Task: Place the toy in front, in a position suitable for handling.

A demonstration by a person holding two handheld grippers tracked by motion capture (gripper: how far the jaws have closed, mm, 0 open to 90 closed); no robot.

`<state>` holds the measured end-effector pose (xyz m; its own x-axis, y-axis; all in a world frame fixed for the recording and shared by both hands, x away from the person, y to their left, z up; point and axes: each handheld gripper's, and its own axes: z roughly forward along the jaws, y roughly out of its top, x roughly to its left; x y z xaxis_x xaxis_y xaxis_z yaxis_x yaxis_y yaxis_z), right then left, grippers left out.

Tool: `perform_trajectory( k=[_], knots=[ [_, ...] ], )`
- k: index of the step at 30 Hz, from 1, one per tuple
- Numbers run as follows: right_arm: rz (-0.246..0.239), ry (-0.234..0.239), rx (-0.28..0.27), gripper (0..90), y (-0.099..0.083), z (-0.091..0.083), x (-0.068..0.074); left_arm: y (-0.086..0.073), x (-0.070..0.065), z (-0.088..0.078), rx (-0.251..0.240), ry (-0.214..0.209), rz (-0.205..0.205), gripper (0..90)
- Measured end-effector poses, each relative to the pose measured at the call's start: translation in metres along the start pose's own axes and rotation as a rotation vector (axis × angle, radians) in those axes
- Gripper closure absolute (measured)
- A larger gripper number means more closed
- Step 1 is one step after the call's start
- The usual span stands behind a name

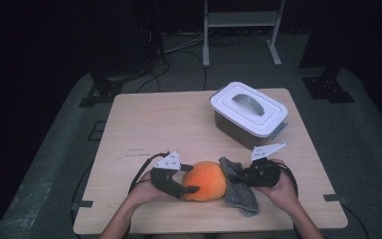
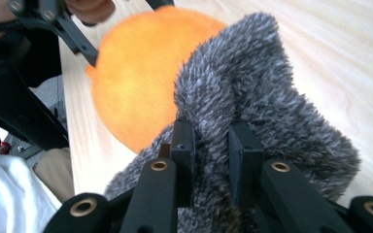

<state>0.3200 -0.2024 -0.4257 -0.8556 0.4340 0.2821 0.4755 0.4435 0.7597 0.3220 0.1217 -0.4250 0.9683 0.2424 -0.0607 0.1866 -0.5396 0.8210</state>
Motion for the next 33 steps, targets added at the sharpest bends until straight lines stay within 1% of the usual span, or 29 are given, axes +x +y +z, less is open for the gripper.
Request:
perform_trajectory(
  k=[1,3,4,5,6,8,9,11,12,13,16,17,18,19,20,22,24,25,27,29,31,33],
  knots=[
    [-0.010,0.005,-0.020,74.7,0.004,-0.002,0.003,0.001,0.000,0.001,-0.009,0.004,-0.005,24.4],
    [-0.027,0.032,-0.070,74.8,0.011,-0.006,0.010,0.005,-0.001,0.002,-0.020,0.006,-0.002,24.6],
    [-0.041,0.044,-0.088,74.7,0.015,-0.006,0.014,0.008,-0.002,0.003,-0.021,0.015,0.010,24.6],
    [-0.061,0.045,-0.094,74.7,0.020,-0.005,0.019,0.010,-0.003,0.004,-0.031,0.019,0.010,24.6],
    [-0.070,0.054,-0.096,74.5,0.021,-0.003,0.023,0.011,-0.003,0.005,-0.035,0.023,0.009,24.6],
    [-0.091,0.044,-0.069,74.6,0.021,0.004,0.025,0.012,-0.004,0.005,-0.031,0.020,0.017,24.5],
    [-0.085,0.044,-0.064,74.6,0.020,0.006,0.024,0.012,-0.004,0.004,-0.032,0.016,0.015,24.3],
    [-0.066,0.050,-0.065,74.7,0.017,0.006,0.020,0.012,-0.004,0.003,-0.037,-0.003,0.002,20.2],
    [-0.065,0.045,-0.062,74.7,0.017,0.006,0.018,0.013,-0.005,0.001,-0.034,-0.013,0.007,18.4],
    [-0.054,0.039,-0.065,74.7,0.016,0.004,0.016,0.013,-0.006,0.000,-0.037,-0.019,0.014,17.5],
    [-0.040,0.010,-0.065,74.7,0.013,0.000,0.010,0.014,-0.007,-0.002,-0.030,-0.030,0.023,18.7],
    [-0.034,0.001,-0.062,74.7,0.013,-0.001,0.009,0.014,-0.007,-0.002,-0.030,-0.030,0.028,22.4],
    [-0.031,-0.001,-0.063,74.7,0.013,-0.002,0.008,0.013,-0.007,-0.001,-0.030,-0.017,0.033,26.7],
    [-0.037,-0.003,-0.068,74.7,0.014,-0.003,0.010,0.013,-0.006,-0.001,-0.031,-0.004,0.029,30.4],
    [-0.053,-0.010,-0.071,74.7,0.016,-0.005,0.014,0.014,-0.006,0.000,-0.038,0.006,0.021,31.9],
    [-0.089,-0.009,-0.091,74.8,0.023,-0.008,0.024,0.016,-0.006,0.001,-0.056,0.023,0.012,33.0],
    [-0.120,0.008,-0.107,74.8,0.029,-0.008,0.034,0.019,-0.008,0.004,-0.081,0.045,0.007,33.5],
    [-0.141,0.021,-0.108,74.8,0.033,-0.006,0.040,0.020,-0.008,0.005,-0.087,0.051,0.006,33.5],
    [-0.164,0.024,-0.095,74.7,0.035,-0.001,0.047,0.023,-0.010,0.008,-0.091,0.063,0.007,33.4],
    [-0.172,0.013,-0.067,74.8,0.034,0.005,0.048,0.022,-0.010,0.008,-0.082,0.062,0.010,33.0],
    [-0.161,0.017,-0.062,74.9,0.031,0.006,0.043,0.019,-0.009,0.007,-0.082,0.060,0.003,32.8],
    [-0.156,-0.004,-0.054,74.9,0.028,0.004,0.039,0.018,-0.007,0.006,-0.086,0.063,-0.008,32.3]
  ],
)
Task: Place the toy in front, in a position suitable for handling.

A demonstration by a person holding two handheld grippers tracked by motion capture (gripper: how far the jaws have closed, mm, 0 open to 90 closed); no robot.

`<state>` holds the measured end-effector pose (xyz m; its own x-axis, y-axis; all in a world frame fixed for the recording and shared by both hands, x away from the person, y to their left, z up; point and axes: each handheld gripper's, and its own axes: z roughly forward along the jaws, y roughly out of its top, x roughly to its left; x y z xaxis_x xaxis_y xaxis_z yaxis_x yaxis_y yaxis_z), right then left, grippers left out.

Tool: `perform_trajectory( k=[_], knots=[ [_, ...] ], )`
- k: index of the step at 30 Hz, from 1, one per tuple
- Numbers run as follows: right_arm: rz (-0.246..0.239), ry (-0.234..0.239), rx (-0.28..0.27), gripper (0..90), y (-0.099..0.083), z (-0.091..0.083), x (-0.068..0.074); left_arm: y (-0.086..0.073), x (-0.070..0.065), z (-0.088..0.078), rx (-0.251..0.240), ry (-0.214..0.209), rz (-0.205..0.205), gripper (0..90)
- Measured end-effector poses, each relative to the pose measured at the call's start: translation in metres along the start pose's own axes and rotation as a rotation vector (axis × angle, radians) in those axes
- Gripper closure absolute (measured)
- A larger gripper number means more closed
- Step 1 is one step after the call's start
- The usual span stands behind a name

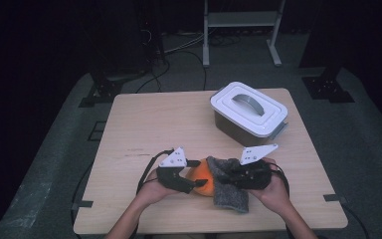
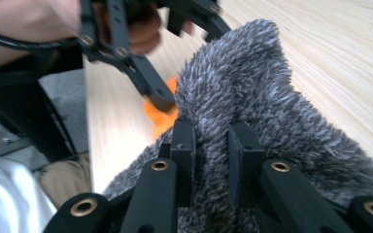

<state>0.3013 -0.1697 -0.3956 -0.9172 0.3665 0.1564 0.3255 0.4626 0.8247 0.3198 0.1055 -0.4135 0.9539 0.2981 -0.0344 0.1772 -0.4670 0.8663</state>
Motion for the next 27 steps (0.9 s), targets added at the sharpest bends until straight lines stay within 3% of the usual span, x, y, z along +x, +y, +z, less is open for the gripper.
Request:
perform_trajectory(
  k=[4,7,11,17,20,24,27],
  knots=[
    [0.027,-0.011,-0.010,74.9,-0.002,-0.005,-0.004,0.001,0.001,0.001,0.001,0.000,-0.008,31.9],
    [0.007,0.020,-0.031,74.8,0.004,-0.002,0.003,0.004,-0.003,0.004,-0.004,-0.002,-0.003,30.8],
    [-0.014,0.033,-0.007,74.8,0.004,0.002,0.005,0.003,-0.004,0.004,0.007,-0.011,0.004,30.1],
    [0.052,-0.026,-0.034,74.6,-0.004,-0.011,-0.013,0.000,-0.003,0.002,0.022,-0.051,0.018,29.4],
    [0.082,-0.002,-0.017,74.6,-0.009,-0.009,-0.018,0.000,-0.002,0.002,0.026,-0.055,0.018,28.9],
    [0.067,0.025,0.001,74.5,-0.009,-0.004,-0.015,-0.001,0.000,0.000,0.049,-0.038,0.026,29.0],
    [0.059,0.048,0.020,74.4,-0.010,0.001,-0.010,-0.004,0.003,-0.002,0.066,-0.030,0.009,28.4]
  ],
)
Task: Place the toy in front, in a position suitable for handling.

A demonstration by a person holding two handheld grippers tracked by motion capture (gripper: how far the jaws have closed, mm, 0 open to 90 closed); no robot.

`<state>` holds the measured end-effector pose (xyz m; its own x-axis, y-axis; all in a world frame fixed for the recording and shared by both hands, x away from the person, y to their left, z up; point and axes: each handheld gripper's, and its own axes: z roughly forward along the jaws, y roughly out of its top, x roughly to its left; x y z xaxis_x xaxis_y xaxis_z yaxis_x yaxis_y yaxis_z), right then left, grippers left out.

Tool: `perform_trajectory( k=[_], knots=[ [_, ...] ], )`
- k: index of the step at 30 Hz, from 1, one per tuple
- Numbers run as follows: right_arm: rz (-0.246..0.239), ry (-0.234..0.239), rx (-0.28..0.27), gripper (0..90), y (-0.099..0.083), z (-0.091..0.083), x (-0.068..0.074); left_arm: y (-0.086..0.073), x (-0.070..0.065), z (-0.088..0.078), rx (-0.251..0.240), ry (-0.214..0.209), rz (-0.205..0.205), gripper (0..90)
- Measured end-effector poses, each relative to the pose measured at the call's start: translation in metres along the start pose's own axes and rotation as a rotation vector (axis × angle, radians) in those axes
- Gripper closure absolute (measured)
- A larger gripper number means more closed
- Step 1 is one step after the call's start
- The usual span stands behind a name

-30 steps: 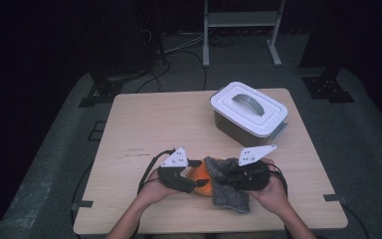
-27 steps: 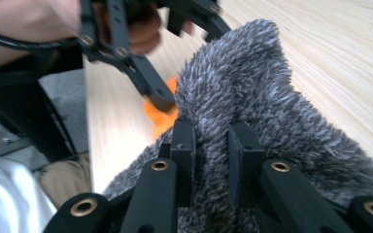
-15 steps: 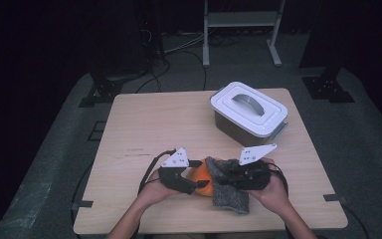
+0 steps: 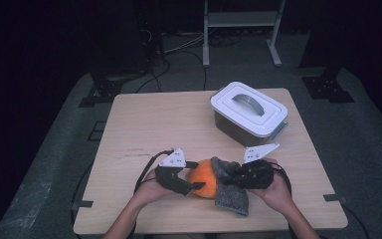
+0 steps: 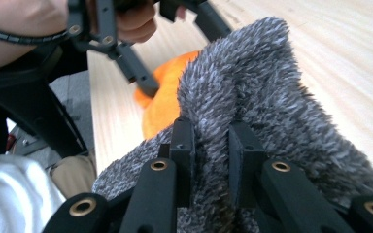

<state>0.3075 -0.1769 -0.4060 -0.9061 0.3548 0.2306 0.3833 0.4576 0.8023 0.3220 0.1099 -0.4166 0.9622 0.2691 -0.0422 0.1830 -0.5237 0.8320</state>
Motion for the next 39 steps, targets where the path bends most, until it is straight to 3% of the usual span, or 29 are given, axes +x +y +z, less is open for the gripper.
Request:
perform_trajectory(
  k=[6,9,13,21,26,30,33,35,39],
  knots=[
    [-0.001,0.053,0.021,74.6,-0.001,0.009,0.006,0.000,0.000,-0.001,-0.012,-0.036,-0.052,25.3],
    [-0.021,0.062,0.031,74.6,0.002,0.012,0.011,-0.001,-0.001,0.002,0.006,-0.030,-0.042,25.1],
    [-0.013,0.034,-0.026,74.7,0.006,0.004,0.005,-0.002,-0.001,0.001,0.015,-0.048,-0.027,25.5],
    [0.033,0.003,0.005,74.5,-0.006,-0.003,-0.010,-0.005,-0.001,0.000,0.027,-0.051,-0.005,26.2],
    [0.003,-0.010,-0.034,74.5,0.003,-0.005,-0.002,-0.004,-0.004,0.001,0.039,-0.061,0.023,27.1],
    [0.006,0.020,-0.002,74.5,0.000,0.003,-0.003,-0.001,-0.003,-0.002,0.038,-0.068,0.033,25.0],
    [-0.010,0.050,0.012,74.3,0.000,0.005,0.001,0.002,-0.002,-0.004,0.009,-0.058,0.004,18.5],
    [-0.022,0.072,0.019,74.2,0.000,0.008,0.005,0.003,-0.002,0.000,0.022,-0.055,-0.001,15.1],
    [-0.035,0.055,0.029,74.3,0.001,0.009,0.007,-0.003,-0.004,0.008,0.038,-0.057,0.004,16.4]
  ],
)
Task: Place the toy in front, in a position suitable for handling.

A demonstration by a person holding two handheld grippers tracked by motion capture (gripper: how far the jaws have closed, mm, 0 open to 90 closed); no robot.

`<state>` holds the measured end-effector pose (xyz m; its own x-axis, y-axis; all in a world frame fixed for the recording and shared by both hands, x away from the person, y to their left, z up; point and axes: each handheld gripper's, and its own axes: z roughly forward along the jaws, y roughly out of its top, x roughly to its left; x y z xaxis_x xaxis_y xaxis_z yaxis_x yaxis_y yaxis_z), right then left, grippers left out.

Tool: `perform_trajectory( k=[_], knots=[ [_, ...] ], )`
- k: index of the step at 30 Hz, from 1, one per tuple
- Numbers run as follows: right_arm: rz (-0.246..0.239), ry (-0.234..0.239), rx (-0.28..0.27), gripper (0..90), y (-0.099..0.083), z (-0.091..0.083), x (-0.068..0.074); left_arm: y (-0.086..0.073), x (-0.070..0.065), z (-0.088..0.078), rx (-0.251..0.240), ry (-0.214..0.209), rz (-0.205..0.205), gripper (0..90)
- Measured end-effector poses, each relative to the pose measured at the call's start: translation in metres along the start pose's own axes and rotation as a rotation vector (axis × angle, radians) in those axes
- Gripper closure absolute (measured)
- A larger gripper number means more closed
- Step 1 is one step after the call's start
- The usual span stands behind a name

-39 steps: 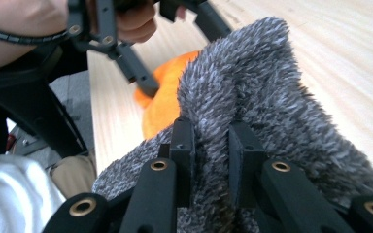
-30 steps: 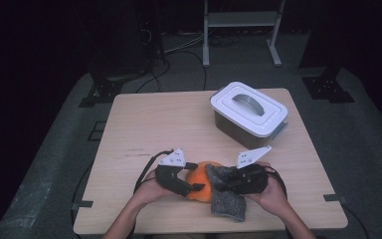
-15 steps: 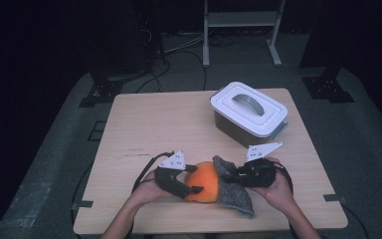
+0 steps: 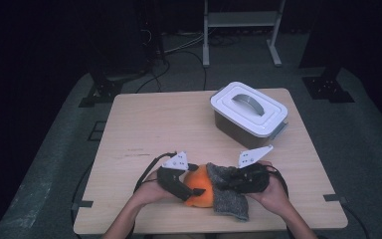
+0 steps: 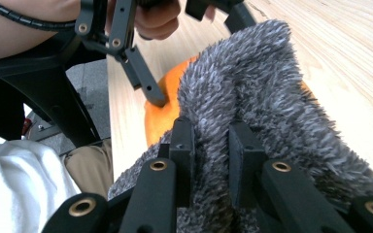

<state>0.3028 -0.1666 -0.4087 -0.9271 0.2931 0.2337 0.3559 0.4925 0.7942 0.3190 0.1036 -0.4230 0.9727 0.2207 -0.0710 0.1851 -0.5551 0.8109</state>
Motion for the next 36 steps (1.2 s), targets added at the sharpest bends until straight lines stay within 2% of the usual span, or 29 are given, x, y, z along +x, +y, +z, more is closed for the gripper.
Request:
perform_trajectory(
  k=[2,4,6,9,11,14,17,21,24,29,33,36],
  knots=[
    [0.014,0.005,-0.003,74.4,-0.002,-0.002,-0.004,-0.001,-0.001,-0.001,0.008,0.001,0.006,24.7],
    [0.030,0.015,-0.002,74.5,-0.006,-0.003,-0.009,-0.003,0.001,-0.002,0.021,-0.007,0.006,28.1],
    [0.057,0.013,0.002,74.5,-0.011,-0.006,-0.015,-0.006,0.002,-0.004,0.018,-0.013,-0.008,29.8],
    [0.091,-0.019,0.012,74.5,-0.017,-0.012,-0.021,-0.008,0.004,-0.008,0.033,-0.019,-0.008,31.3],
    [0.103,-0.023,0.008,74.5,-0.018,-0.013,-0.022,-0.009,0.004,-0.009,0.033,-0.019,-0.009,31.2],
    [0.083,-0.016,-0.013,74.6,-0.012,-0.013,-0.016,-0.010,0.004,-0.008,0.036,-0.020,0.005,30.8],
    [0.063,-0.017,-0.002,74.6,-0.009,-0.010,-0.013,-0.011,0.004,-0.010,0.036,-0.016,0.008,30.9],
    [0.087,-0.021,0.023,74.5,-0.016,-0.009,-0.020,-0.011,0.004,-0.010,0.033,-0.016,0.005,30.7],
    [0.110,-0.044,0.040,74.5,-0.021,-0.012,-0.026,-0.012,0.004,-0.011,0.034,-0.016,0.004,30.6],
    [0.088,-0.031,-0.033,74.6,-0.010,-0.016,-0.019,-0.010,0.003,-0.009,0.033,-0.019,0.013,29.6],
    [0.086,-0.026,-0.003,74.6,-0.010,-0.009,-0.019,-0.006,0.002,-0.010,0.029,-0.026,0.014,26.1],
    [0.075,-0.031,-0.007,74.6,-0.010,-0.010,-0.016,-0.001,0.000,-0.009,0.008,-0.016,0.017,20.2]
  ],
)
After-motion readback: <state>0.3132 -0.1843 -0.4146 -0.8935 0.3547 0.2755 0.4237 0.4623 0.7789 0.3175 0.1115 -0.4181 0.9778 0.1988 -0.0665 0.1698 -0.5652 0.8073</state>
